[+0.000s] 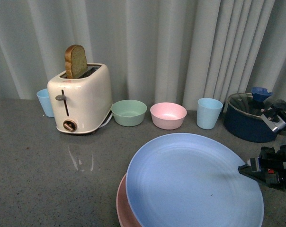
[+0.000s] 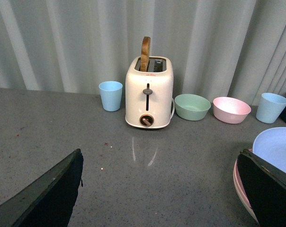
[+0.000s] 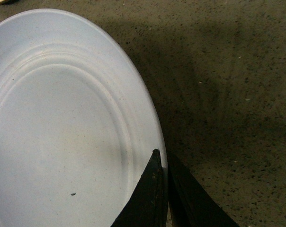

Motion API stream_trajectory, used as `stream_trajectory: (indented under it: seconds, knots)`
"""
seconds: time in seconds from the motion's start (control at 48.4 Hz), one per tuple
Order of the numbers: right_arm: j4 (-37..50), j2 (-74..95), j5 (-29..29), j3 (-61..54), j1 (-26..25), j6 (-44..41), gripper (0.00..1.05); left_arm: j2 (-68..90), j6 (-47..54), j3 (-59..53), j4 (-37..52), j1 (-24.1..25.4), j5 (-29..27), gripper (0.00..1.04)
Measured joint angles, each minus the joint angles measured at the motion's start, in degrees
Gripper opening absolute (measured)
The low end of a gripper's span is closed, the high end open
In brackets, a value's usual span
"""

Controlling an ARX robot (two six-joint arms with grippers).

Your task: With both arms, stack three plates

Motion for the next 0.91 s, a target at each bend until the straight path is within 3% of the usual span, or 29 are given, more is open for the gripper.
stream_trajectory:
  seconds: [0.744, 0.909]
  knots:
    - [-0.2, 3.8, 2.5, 1.7, 2.3, -0.4, 0.03, 0.0, 0.0, 0.0, 0.0, 0.0, 0.0, 0.98]
    - [-0.2, 3.4, 2.2, 0.8, 2.4, 0.1, 0.28, 0.0, 0.0, 0.0, 0.0, 0.0, 0.0, 0.98]
